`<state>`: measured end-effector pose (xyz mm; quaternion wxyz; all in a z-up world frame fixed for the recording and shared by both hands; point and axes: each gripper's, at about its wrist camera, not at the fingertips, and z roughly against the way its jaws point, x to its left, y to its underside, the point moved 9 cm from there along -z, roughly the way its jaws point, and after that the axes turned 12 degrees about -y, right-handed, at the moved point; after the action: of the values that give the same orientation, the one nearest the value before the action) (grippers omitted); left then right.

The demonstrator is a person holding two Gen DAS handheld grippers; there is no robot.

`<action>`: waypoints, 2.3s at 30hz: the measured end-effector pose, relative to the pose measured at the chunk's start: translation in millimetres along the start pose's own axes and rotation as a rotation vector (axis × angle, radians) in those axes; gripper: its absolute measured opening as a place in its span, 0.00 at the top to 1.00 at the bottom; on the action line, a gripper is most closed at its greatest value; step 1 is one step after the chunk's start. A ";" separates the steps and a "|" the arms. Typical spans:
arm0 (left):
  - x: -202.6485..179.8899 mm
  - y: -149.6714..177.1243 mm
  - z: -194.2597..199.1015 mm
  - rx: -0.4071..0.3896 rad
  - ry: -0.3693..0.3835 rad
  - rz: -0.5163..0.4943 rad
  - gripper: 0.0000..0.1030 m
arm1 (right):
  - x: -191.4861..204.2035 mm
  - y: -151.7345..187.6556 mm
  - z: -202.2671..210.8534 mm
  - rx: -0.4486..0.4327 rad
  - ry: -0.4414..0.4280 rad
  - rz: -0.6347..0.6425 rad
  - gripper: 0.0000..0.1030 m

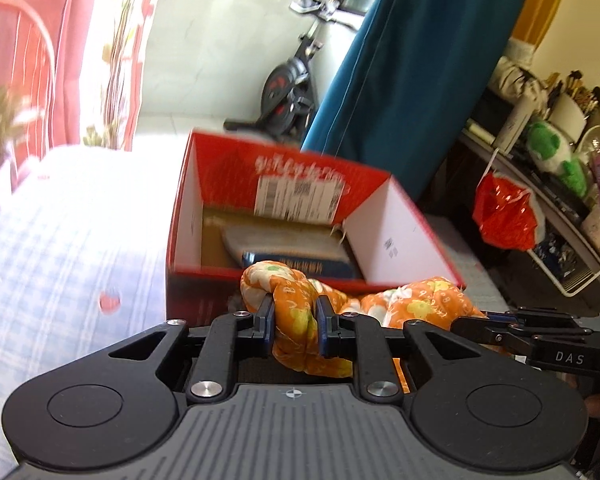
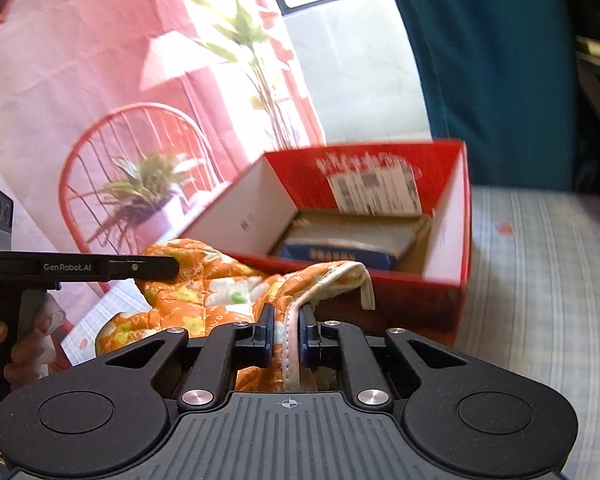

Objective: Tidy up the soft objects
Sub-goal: 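Carry the orange cloth into the box and release it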

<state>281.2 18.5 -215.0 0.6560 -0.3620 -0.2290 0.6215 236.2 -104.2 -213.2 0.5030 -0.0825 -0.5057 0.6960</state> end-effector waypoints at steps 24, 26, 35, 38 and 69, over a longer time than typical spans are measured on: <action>0.1 -111.4 -98.2 -0.030 -0.114 -0.074 0.80 | -53.0 -113.9 -81.6 0.064 0.117 0.130 0.91; 1.0 -114.6 -114.7 -0.002 -0.129 -0.078 0.80 | -68.0 -113.2 -96.5 0.082 0.135 0.091 0.91; 6.4 -111.1 -169.6 0.119 -0.168 -0.092 0.77 | -117.3 -96.0 -146.9 0.170 0.194 -0.059 0.91; 4.8 -108.8 -176.8 0.138 -0.163 -0.124 0.76 | -131.9 -88.0 -157.1 0.209 0.228 -0.105 0.91; 7.1 -80.4 -103.2 0.108 -0.202 -0.165 0.60 | -109.0 -83.2 -98.2 0.154 0.286 -0.035 0.74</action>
<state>411.7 8.6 -220.4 0.6969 -0.2416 -0.2891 0.6102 401.1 -130.1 -237.3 0.5865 -0.1331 -0.3757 0.7050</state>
